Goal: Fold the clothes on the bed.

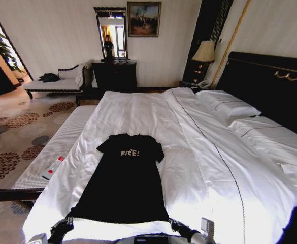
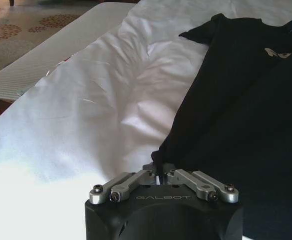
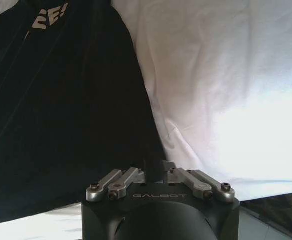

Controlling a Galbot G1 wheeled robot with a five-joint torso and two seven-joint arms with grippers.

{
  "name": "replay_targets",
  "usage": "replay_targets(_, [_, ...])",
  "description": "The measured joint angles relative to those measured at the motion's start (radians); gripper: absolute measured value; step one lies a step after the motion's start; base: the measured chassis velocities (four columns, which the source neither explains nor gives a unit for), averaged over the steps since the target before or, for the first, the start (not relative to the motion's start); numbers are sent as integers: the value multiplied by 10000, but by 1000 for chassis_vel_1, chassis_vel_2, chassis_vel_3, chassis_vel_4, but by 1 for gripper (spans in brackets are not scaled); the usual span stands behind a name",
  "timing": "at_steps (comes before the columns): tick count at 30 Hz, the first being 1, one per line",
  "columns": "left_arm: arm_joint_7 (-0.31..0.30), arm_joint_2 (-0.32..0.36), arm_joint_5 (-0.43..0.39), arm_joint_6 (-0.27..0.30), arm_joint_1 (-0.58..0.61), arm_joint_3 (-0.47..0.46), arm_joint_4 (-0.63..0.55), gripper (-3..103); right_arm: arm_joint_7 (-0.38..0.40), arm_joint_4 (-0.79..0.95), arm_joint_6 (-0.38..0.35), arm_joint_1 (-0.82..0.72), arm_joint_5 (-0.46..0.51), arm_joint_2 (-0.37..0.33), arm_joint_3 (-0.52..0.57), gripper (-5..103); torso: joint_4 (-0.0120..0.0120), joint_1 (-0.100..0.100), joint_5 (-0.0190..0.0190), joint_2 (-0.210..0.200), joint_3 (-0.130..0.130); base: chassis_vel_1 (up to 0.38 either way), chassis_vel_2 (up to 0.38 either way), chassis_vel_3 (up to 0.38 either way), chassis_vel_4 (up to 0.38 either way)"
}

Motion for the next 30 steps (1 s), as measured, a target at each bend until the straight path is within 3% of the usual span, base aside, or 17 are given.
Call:
replay_targets(3, [-163, -7, 169, 47, -111, 12, 61, 20, 12, 0, 15, -27, 7, -2, 24, 35, 0, 0, -1, 0, 0, 0, 0, 0, 0])
replay_targets(7, [-237, -8, 174, 65, -176, 8, 84, 31, 14, -10, 70, -28, 8, -7, 31, 40, 0, 0, -1, -1, 0, 0, 0, 0, 0])
replay_targets(11, [-262, -40, 175, 59, -189, -17, -5, 54, 15, -23, 171, 38, 121, -10, 29, 62, -1, 0, -1, 0, 0, 0, 0, 0, 0])
replay_targets(12, [-262, -40, 175, 59, -189, -17, -5, 54, 15, -23, 171, 38, 121, -10, 29, 62, -1, 0, -1, 0, 0, 0, 0, 0, 0])
replay_targets(14, [-288, -43, 158, 17, -154, 33, -23, 59, 14, 47, 226, 39, 221, -9, 27, 73, -1, 0, 0, -1, 1, 0, 0, 0, 0])
replay_targets(16, [-297, -50, 165, -12, -158, 60, -11, 64, 8, 93, 245, 24, 251, -10, 31, 73, 0, 1, 0, -1, 0, 0, 0, 0, 0])
replay_targets(19, [-322, -126, 171, -39, -265, 87, -3, 81, -19, 267, 316, 17, 517, -82, 177, 90, -2, 0, -2, 0, 0, 0, 0, 0, 0])
replay_targets(20, [-322, -126, 171, -39, -265, 87, -3, 81, -19, 267, 316, 17, 517, -82, 177, 90, -2, 0, -2, 0, 0, 0, 0, 0, 0])
replay_targets(23, [-323, -196, 223, -39, -335, 75, -151, 96, -69, 255, 517, 351, 1180, -180, 666, 100, -2, 0, -1, -1, 0, 0, 0, 0, 0])
replay_targets(30, [-304, -267, 307, -33, -395, -23, -444, 100, -40, 255, 670, 1265, 3092, -604, 1654, 100, -2, 0, 2, 0, 0, 0, 0, 0, 0])
